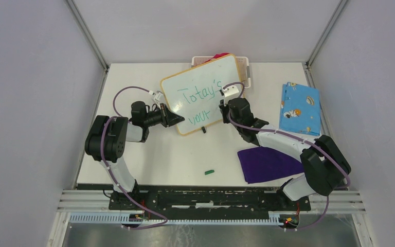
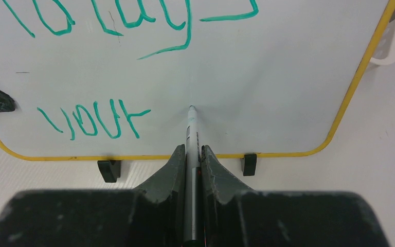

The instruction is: Write a sentence on the whiteboard

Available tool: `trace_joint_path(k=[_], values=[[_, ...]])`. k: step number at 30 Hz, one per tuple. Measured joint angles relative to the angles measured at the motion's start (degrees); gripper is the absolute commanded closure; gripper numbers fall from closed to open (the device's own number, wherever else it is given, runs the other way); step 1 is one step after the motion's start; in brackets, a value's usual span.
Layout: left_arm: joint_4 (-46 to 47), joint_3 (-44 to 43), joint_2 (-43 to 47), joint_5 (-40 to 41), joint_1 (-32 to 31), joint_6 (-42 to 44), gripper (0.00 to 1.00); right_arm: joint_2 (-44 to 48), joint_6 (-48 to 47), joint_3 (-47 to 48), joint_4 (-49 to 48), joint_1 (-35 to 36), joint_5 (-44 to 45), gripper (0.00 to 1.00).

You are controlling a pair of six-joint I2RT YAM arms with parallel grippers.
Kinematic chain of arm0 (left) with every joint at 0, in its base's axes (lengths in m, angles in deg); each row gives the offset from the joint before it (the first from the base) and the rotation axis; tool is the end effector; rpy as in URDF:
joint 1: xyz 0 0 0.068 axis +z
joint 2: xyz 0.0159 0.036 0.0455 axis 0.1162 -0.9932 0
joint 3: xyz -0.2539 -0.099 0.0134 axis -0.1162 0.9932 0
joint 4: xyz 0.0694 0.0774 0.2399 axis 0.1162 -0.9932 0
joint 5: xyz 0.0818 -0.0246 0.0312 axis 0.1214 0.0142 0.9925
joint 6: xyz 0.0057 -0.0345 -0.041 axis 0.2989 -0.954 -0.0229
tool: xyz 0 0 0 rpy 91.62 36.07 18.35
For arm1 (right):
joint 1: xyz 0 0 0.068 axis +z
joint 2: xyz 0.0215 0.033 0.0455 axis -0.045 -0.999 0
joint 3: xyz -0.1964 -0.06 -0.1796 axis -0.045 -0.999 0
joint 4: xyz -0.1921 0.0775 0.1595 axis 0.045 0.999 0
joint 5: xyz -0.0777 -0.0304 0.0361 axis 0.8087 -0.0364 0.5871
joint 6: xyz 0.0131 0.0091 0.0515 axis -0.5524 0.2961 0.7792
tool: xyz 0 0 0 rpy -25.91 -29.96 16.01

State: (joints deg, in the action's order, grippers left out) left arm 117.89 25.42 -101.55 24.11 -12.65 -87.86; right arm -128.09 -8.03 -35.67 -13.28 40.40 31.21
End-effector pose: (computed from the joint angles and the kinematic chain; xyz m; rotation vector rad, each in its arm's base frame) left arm 0.3166 -0.0625 0.1365 0.3626 1.8856 -1.2759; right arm 0.2655 0.1942 0.2332 -0.3318 1.9636 0.2551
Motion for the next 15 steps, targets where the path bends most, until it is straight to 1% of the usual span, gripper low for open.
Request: trace_joint_path(k=[15], values=[[0.0,0.0,0.0,0.0,0.0,0.0,0.75,0.0,-0.1,0.2,0.3,0.0,-0.1,1.00]])
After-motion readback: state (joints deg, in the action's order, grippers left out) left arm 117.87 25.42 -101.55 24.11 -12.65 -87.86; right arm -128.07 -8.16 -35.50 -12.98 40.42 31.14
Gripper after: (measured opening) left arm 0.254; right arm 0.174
